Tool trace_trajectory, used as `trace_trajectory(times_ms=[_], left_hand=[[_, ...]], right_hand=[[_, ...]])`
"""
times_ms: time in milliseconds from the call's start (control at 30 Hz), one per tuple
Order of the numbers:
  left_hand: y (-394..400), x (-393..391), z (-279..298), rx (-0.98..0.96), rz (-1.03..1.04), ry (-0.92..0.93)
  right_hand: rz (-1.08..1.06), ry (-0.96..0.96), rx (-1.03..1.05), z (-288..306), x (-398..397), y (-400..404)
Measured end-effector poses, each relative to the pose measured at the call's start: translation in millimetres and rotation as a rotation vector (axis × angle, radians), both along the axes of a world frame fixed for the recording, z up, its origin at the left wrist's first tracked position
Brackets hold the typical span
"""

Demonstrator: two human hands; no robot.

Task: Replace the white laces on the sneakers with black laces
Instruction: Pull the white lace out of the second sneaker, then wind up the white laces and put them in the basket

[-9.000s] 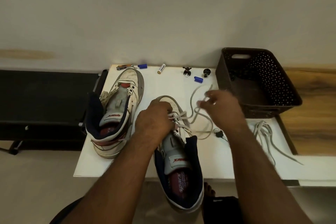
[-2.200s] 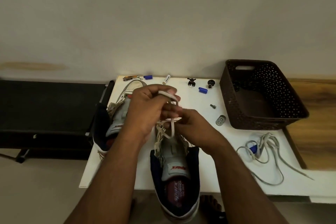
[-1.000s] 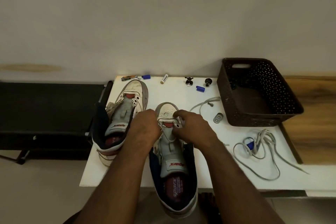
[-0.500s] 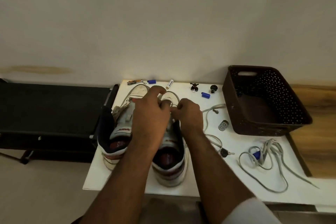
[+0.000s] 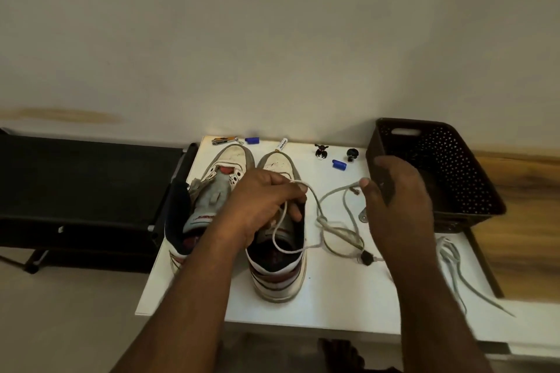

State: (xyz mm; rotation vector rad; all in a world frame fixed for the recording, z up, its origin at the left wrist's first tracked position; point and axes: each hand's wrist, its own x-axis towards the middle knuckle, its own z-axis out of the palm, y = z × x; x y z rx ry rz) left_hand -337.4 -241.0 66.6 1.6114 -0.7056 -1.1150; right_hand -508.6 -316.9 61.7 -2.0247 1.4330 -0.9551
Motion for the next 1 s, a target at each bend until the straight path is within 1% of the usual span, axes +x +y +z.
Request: trace_trajectory(times_ms=[33,100,233,300,367,433,567,633,667,700,767,800,833,867,900,933,967,1000], left_hand=[[-0.6,0.8,0.1,-0.018,0.014,0.012],[-2.4,1.5,2.4,-0.079,0.053,0.047],[-3.0,4.6,7.9,-0.258,0.128,0.200],[-3.1,7.5,9.3,-0.319,0.192,0.253],[-3.4,12.3,9.9,-0.374,0.282,0.299],[-3.0,17.9,9.1,-0.416,0.363,0.325],[-1.4,24.6,6.4,-0.425,0.481,0.263],[2.8,32.1,4.8,-0.352,0.575,0.157],[6.5,39.5,4.5,-0.280,0.606,0.032],[11.4,47.5,4.7,-0.178,0.608,-0.157],[24.6,64.2,5.4,0.013,0.602,-0.619],[29.4,67.8,9.1,0.021,0.611,-0.780],[30.7,66.2,13.1,-0.036,0.575,-0.825],[28.6,59.0,17.9,-0.135,0.473,-0.758],[22.1,46.8,18.6,-0.211,0.307,-0.629],[13.8,31.1,16.6,-0.242,0.101,-0.496],[5.8,15.9,11.4,-0.262,-0.088,-0.396],[-1.4,4.3,2.8,-0.296,-0.219,-0.312]], right_hand=[[0.059,-0.093,0.033,2.7,2.7,7.5],[0.198,-0.255,0.170,2.7,13.3,19.4],[0.451,-0.356,0.309,-1.5,35.0,24.4],[0.583,-0.323,0.416,0.0,37.3,24.6],[0.682,-0.203,0.444,-0.5,35.8,23.2],[0.727,-0.121,0.453,-2.0,34.0,22.0],[0.777,-0.145,0.604,-1.3,28.0,15.8],[0.788,-0.195,0.689,2.1,20.0,10.3],[0.788,-0.236,0.721,4.5,16.1,7.7],[0.782,-0.296,0.749,6.7,13.4,5.0],[0.748,-0.457,0.793,8.2,10.4,-0.1],[0.732,-0.543,0.809,7.8,10.8,-1.9],[0.725,-0.622,0.824,7.2,11.9,-3.3],[0.728,-0.693,0.835,6.4,13.7,-4.2],[0.741,-0.763,0.849,6.5,16.0,-4.9],[0.757,-0.823,0.861,6.1,18.0,-5.8],[0.768,-0.870,0.872,7.2,19.8,-6.1],[0.773,-0.905,0.876,7.8,20.5,-6.8]])
